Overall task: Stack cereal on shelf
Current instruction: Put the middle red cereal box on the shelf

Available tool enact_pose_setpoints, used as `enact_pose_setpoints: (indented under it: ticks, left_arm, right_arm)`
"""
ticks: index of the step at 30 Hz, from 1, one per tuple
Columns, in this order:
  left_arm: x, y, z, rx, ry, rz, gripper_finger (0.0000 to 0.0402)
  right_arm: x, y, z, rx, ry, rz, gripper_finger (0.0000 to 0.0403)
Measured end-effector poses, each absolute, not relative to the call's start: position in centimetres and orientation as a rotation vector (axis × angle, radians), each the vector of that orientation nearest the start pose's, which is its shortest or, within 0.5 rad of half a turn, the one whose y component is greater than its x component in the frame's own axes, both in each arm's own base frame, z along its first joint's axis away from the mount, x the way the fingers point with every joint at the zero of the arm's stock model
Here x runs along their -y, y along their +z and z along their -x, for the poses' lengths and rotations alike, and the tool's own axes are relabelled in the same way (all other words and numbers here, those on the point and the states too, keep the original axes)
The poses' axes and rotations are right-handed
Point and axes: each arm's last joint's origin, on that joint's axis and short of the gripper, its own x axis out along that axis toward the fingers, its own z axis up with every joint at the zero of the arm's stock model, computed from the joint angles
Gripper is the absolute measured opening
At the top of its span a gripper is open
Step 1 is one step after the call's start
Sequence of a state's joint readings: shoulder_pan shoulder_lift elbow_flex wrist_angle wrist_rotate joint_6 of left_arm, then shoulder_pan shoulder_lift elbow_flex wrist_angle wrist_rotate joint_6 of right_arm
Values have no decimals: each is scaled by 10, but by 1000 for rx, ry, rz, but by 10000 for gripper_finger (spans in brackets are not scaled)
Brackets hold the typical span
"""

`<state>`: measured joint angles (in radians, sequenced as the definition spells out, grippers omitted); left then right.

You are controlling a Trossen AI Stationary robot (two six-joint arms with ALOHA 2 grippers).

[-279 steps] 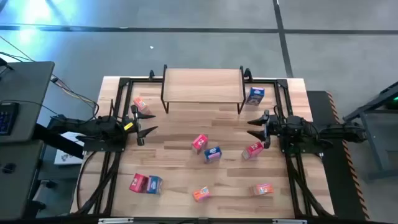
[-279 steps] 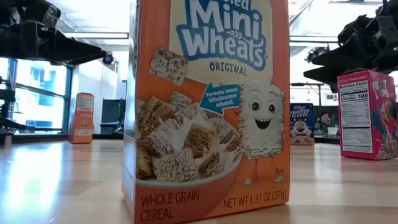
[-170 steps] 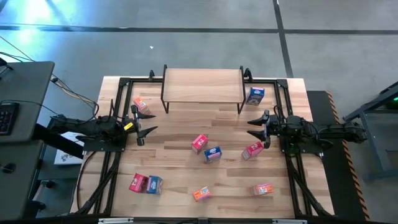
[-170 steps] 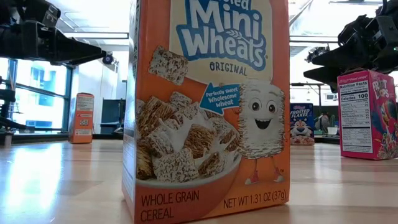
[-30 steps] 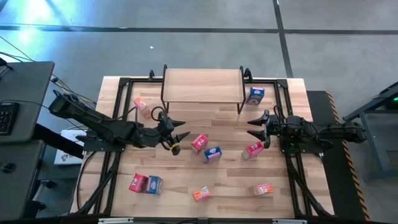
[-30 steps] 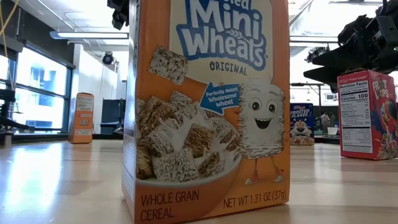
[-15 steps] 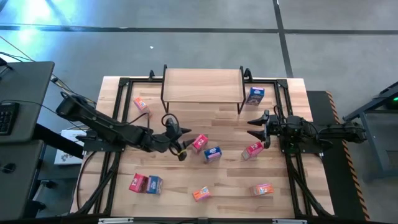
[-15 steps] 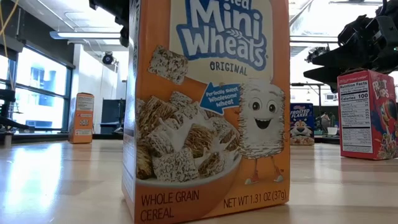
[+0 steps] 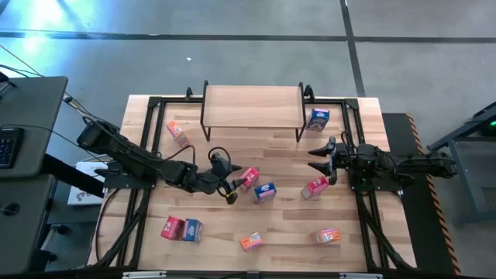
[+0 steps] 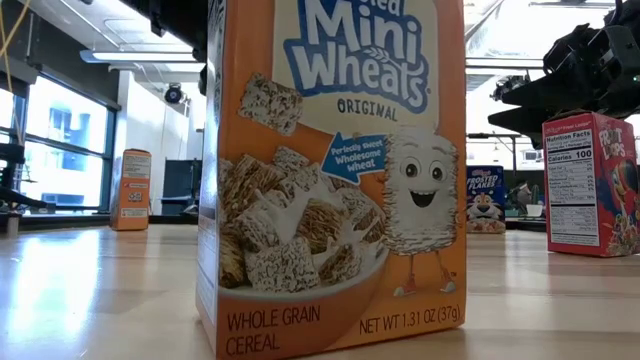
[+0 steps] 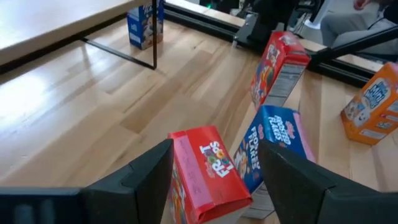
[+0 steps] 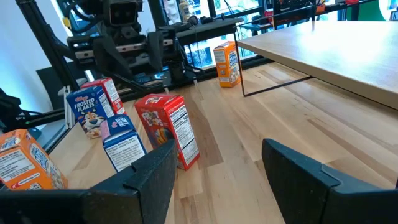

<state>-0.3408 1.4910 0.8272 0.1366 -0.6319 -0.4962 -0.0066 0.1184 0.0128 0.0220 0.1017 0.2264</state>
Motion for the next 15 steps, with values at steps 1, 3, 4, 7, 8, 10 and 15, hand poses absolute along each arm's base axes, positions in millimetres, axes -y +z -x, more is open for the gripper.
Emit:
enact_pose_setpoints:
  ticks: [1, 3, 4, 7, 8, 10, 15]
  left_arm:
    - [87, 216, -296, -382, 390, 238, 239]
    - [87, 214, -298, -385, 391, 235, 260]
    - [88, 213, -298, -389, 391, 230, 271]
    - [88, 211, -299, -393, 383, 209, 300]
    - [88, 210, -300, -391, 379, 207, 308]
    - [89, 208, -302, -402, 364, 191, 318]
    - [90, 200, -304, -427, 363, 169, 326]
  right_arm:
    - [4, 160, -104, -71, -117, -222, 229]
    - [4, 160, -104, -71, -117, -222, 229]
    - [4, 160, -104, -71, -117, -222, 229]
    - [4, 160, -104, -71, -117, -222, 229]
    - [4, 160, -104, -71, -117, -222, 229]
    - [4, 160, -104, -71, -117, -222, 229]
    - [4, 160, -104, -71, -117, -222, 229]
